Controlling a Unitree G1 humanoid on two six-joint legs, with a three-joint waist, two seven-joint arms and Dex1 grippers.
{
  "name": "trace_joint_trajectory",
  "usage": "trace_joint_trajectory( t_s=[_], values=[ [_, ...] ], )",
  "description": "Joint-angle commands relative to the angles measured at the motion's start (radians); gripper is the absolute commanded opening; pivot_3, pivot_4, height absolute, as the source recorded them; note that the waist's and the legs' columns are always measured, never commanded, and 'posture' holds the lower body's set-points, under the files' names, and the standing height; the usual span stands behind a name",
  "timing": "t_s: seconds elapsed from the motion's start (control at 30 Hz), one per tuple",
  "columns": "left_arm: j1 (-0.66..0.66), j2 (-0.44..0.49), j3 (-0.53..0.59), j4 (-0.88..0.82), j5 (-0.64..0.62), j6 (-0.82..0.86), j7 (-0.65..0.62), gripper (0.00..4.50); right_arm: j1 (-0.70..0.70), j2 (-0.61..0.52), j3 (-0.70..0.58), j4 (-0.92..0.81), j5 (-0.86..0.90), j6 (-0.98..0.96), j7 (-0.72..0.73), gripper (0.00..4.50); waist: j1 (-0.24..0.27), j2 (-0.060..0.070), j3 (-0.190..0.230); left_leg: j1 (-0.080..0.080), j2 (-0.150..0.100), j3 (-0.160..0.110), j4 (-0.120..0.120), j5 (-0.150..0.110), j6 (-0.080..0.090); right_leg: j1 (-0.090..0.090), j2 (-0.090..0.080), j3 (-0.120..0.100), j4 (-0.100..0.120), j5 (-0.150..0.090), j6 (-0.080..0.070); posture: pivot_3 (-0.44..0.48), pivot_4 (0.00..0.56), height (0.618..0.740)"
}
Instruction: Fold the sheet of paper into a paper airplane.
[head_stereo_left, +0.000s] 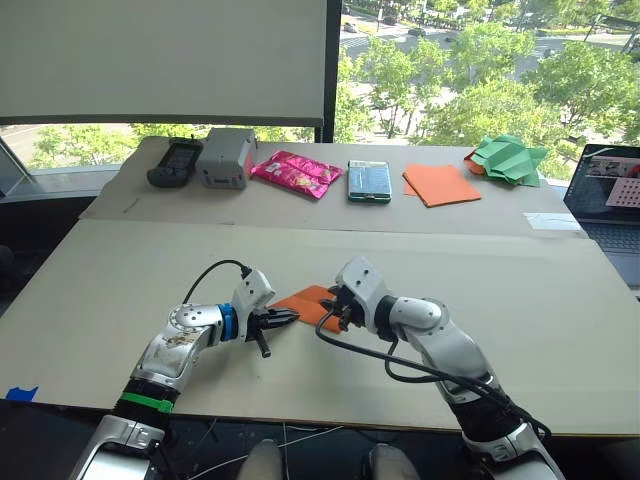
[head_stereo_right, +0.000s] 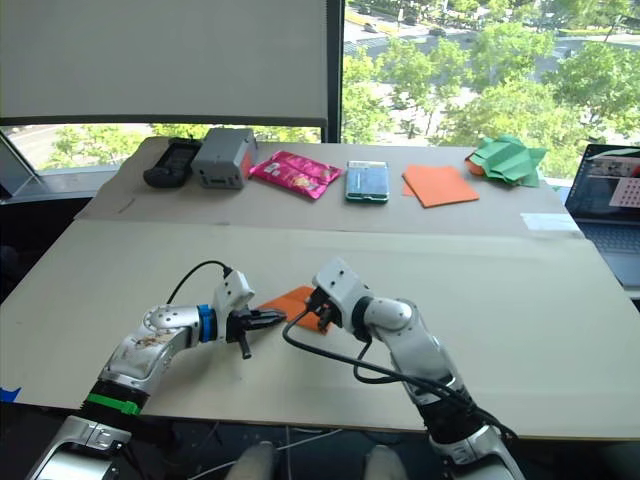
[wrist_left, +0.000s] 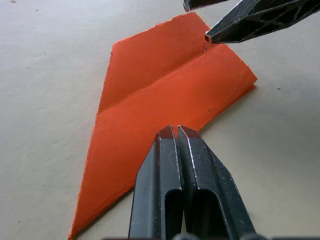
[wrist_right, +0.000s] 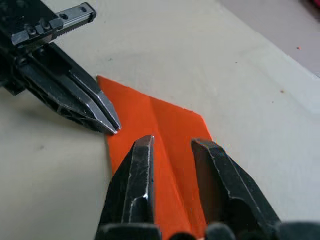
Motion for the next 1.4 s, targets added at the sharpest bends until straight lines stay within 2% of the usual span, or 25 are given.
trace_joint_trajectory(
  t_s=[0.03, 0.07, 0.33, 0.63, 0.77, 0.9, 1.4],
  values=[
    [0.001, 0.005, 0.001, -0.015, 0.008, -0.012, -0.006, 0.14, -0.018, -0.009, -0.076, 0.017, 0.048, 0.043, -0.016, 2.99, 0.001, 0.0, 0.0, 0.0, 0.0, 0.0, 0.0, 0.0, 0.0, 0.0, 0.0, 0.0, 0.0, 0.0, 0.0, 0.0, 0.15, 0.702],
    [0.002, 0.005, 0.0, -0.014, 0.01, -0.013, -0.007, 0.14, -0.021, -0.008, -0.088, 0.03, 0.061, 0.049, -0.015, 3.27, 0.001, 0.0, 0.0, 0.0, 0.0, 0.0, 0.0, 0.0, 0.0, 0.0, 0.0, 0.0, 0.0, 0.0, 0.0, 0.0, 0.15, 0.702],
    [0.006, 0.007, -0.003, -0.016, 0.017, -0.016, -0.011, 0.14, -0.039, 0.081, -0.203, 0.116, 0.248, 0.17, 0.0, 3.27, -0.005, 0.0, 0.0, 0.0, 0.0, 0.0, 0.0, 0.0, 0.0, 0.0, 0.0, 0.0, 0.001, 0.0, 0.0, 0.0, 0.15, 0.702],
    [0.01, 0.011, 0.001, -0.024, 0.017, -0.013, -0.013, 0.14, -0.054, 0.094, -0.232, 0.188, 0.342, 0.196, -0.003, 3.27, -0.004, 0.001, 0.0, 0.0, 0.0, 0.0, 0.0, 0.0, 0.0, 0.0, 0.0, 0.0, 0.001, 0.0, 0.0, 0.0, 0.15, 0.702],
    [0.018, 0.017, 0.003, -0.033, 0.015, -0.009, -0.015, 0.14, -0.058, 0.091, -0.233, 0.193, 0.362, 0.192, -0.008, 2.16, -0.005, 0.001, 0.0, 0.0, 0.0, 0.0, 0.0, 0.0, 0.0, 0.0, 0.0, 0.0, 0.001, 0.0, 0.0, 0.0, 0.15, 0.702],
    [0.02, 0.018, 0.004, -0.038, 0.014, -0.006, -0.016, 0.14, -0.059, 0.086, -0.241, 0.224, 0.354, 0.188, -0.035, 0.71, -0.004, 0.001, -0.001, 0.0, 0.0, 0.0, 0.0, 0.0, 0.0, 0.0, 0.0, 0.0, 0.001, 0.0, 0.0, 0.0, 0.15, 0.702],
    [0.018, 0.016, 0.002, -0.031, 0.017, -0.01, -0.017, 0.14, -0.038, 0.064, -0.263, 0.234, 0.4, 0.181, -0.045, 0.71, -0.004, 0.002, -0.001, 0.0, 0.0, 0.0, 0.0, 0.0, 0.0, 0.0, 0.0, 0.0, 0.001, 0.0, 0.0, 0.0, 0.15, 0.702]
  ],
)
